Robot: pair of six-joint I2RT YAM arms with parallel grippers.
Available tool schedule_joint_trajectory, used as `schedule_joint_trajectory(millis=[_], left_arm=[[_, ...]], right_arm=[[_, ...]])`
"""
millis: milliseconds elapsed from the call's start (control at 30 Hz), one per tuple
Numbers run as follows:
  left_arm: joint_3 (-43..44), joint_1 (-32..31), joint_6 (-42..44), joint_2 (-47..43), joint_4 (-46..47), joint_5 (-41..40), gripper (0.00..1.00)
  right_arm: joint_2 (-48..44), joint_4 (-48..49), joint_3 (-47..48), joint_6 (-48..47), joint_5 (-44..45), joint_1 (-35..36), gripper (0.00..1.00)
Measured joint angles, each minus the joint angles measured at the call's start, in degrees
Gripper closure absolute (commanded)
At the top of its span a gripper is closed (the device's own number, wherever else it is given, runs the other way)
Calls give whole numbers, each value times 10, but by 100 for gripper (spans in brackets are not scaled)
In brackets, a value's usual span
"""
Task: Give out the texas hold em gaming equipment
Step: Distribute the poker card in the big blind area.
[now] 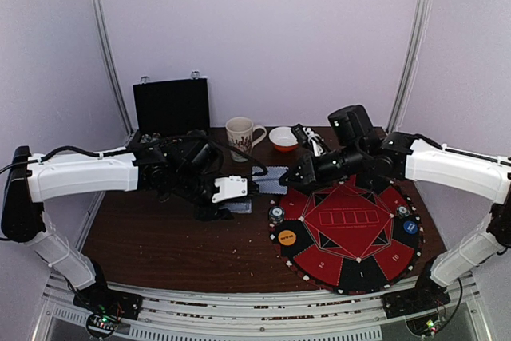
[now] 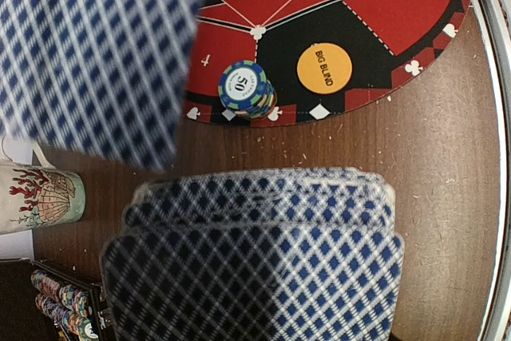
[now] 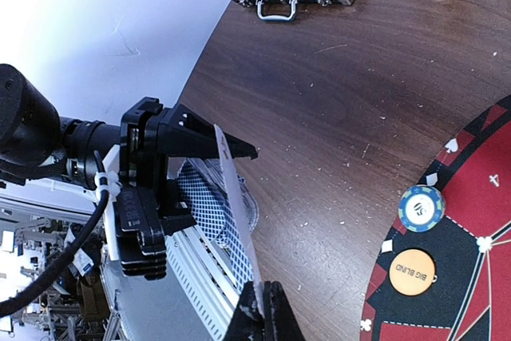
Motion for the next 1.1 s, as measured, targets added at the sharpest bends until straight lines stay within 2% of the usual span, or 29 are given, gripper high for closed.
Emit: schedule_joint_trajectory(millis=[267, 500, 700, 1100], left_arm=[[0, 2, -4, 2, 0, 0, 46], [0, 5, -19, 3, 1, -1, 45], [0, 6, -30, 3, 1, -2, 45], [2, 6, -52, 3, 3, -8, 44]], right_arm=[[-44, -108, 39, -34, 25, -78, 100], [-85, -254, 53, -90, 50, -168, 100], [-84, -358, 53, -129, 59, -194, 100], [-81, -441, 39, -156, 59, -215, 100]])
